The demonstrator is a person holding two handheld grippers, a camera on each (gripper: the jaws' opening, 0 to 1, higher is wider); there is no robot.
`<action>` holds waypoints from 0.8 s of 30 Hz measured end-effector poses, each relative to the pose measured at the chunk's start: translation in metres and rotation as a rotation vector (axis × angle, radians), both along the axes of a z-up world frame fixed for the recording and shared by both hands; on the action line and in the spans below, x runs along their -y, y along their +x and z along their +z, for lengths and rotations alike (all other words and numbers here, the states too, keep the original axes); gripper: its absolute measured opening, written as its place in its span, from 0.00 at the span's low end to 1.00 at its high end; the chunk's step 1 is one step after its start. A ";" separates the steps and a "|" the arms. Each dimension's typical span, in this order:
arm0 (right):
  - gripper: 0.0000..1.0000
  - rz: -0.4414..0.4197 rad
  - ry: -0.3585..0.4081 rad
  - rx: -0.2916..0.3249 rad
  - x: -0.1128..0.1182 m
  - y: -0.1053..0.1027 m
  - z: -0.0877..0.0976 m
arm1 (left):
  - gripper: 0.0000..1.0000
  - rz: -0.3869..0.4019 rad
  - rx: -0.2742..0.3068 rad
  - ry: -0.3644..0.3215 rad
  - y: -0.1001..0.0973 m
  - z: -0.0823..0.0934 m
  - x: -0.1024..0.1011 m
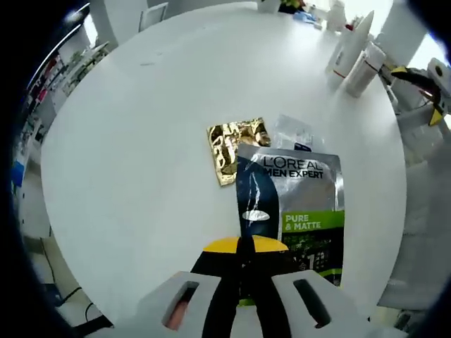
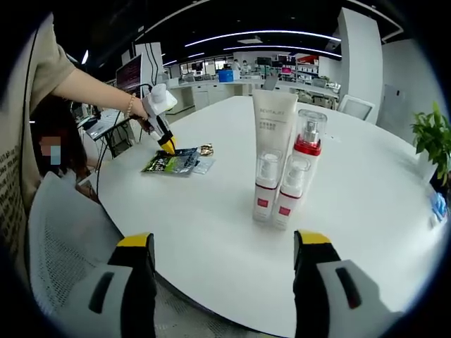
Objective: Arrange the skincare products in the storage area until every visible bottle or jar stands upright without overlapping.
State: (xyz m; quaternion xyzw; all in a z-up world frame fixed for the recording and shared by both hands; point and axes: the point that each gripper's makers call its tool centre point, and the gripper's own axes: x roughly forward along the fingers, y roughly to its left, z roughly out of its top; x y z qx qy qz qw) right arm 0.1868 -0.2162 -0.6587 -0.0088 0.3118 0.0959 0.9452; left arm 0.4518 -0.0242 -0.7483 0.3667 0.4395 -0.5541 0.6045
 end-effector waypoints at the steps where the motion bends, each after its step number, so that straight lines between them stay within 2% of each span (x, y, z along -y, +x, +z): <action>1: 0.81 0.001 0.000 -0.001 0.000 0.000 0.000 | 0.00 0.011 0.005 0.005 0.003 0.000 -0.001; 3: 0.81 0.002 -0.001 -0.001 -0.001 0.000 0.000 | 0.00 0.024 0.019 0.012 0.003 0.001 -0.002; 5: 0.81 0.004 -0.002 0.001 -0.001 0.001 0.001 | 0.00 -0.009 0.091 0.030 0.008 0.002 -0.005; 6: 0.81 0.004 -0.002 0.002 -0.001 0.000 0.001 | 0.00 -0.003 0.091 0.041 0.005 0.002 -0.006; 8: 0.81 0.006 -0.003 0.004 -0.001 0.000 0.001 | 0.00 0.030 0.072 0.014 0.003 0.007 -0.005; 10: 0.81 0.008 -0.003 0.008 -0.002 0.001 0.002 | 0.00 0.070 0.021 -0.014 0.000 0.014 -0.005; 13: 0.81 0.013 0.000 0.012 -0.002 0.001 0.002 | 0.00 0.079 0.024 -0.028 0.005 0.026 -0.010; 15: 0.81 0.025 0.004 0.020 -0.006 0.001 0.005 | 0.00 0.069 0.057 -0.041 0.007 0.039 -0.012; 20: 0.81 0.054 0.057 0.042 -0.020 0.004 0.010 | 0.00 0.105 0.023 -0.129 -0.008 0.073 -0.008; 24: 0.81 0.062 0.098 0.066 -0.032 0.008 0.015 | 0.00 0.122 0.003 -0.171 -0.022 0.092 -0.008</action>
